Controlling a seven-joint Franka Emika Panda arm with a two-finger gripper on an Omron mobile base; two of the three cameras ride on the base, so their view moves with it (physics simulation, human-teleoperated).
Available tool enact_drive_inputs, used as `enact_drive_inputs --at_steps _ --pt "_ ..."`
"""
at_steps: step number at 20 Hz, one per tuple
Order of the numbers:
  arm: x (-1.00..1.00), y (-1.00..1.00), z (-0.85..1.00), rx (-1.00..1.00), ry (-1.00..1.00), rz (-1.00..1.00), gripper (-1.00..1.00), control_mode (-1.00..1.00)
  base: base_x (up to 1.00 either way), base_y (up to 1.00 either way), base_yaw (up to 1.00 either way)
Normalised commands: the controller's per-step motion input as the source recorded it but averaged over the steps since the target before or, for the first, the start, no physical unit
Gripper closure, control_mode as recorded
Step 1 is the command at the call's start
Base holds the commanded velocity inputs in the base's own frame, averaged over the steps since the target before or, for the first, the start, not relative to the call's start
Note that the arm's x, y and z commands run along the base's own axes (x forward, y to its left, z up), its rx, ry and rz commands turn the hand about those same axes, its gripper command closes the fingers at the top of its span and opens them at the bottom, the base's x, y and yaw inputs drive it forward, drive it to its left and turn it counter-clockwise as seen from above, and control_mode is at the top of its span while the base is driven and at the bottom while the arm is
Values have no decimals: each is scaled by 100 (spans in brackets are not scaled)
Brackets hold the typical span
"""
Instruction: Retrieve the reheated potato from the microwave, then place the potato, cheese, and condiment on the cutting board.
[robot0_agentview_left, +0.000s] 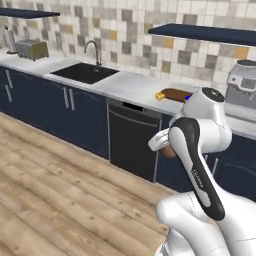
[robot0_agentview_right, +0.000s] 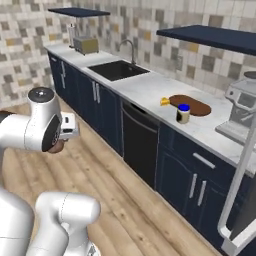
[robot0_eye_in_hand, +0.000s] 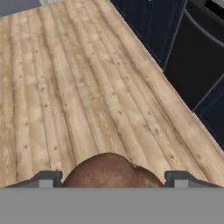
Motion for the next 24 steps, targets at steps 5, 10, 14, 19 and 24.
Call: enact_drive_inputs --at_steps 5,10,14,19,24 --pt "0 0 0 0 0 0 100 100 58 19 -39" --pt "0 0 0 0 0 0 100 100 59 19 -39" --pt "0 0 0 0 0 0 100 100 63 19 -34" --pt "0 0 0 0 0 0 100 100 60 19 -34" --pt "0 0 0 0 0 0 100 100 54 20 -38"
